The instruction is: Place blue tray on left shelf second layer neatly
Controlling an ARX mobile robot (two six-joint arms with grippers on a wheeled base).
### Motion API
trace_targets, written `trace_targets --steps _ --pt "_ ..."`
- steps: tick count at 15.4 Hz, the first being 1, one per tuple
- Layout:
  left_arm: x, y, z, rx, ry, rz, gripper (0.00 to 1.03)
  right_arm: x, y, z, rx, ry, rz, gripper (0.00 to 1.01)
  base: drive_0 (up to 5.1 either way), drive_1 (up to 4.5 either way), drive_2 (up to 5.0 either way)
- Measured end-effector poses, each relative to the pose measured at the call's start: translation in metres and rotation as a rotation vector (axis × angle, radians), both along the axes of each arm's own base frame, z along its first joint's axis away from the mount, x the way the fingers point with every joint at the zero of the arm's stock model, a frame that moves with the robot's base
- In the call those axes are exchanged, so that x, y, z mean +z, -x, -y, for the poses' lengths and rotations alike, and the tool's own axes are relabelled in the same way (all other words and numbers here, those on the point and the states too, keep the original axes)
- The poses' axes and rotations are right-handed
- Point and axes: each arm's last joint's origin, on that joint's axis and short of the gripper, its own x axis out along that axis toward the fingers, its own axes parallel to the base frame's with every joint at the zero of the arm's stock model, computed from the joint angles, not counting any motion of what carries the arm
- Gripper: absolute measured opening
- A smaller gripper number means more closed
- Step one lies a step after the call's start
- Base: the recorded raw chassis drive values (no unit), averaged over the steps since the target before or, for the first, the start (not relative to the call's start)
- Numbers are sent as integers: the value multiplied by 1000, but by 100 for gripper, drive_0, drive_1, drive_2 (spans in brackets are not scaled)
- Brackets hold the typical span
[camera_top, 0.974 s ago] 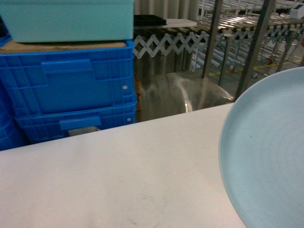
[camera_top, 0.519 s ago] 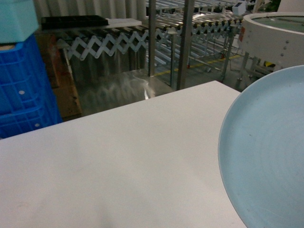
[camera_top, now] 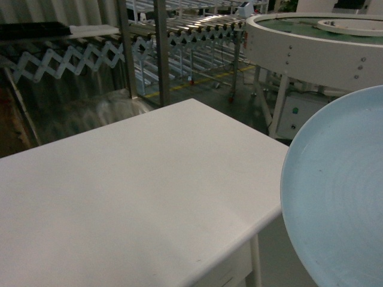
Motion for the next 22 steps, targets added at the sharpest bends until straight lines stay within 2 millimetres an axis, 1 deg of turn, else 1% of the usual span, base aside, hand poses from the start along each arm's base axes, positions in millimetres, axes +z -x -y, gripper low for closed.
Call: trace_targets --steps 22 --pt "0 0 0 3 0 -3 98 0 0 0 8 -3 1 2 0 0 0"
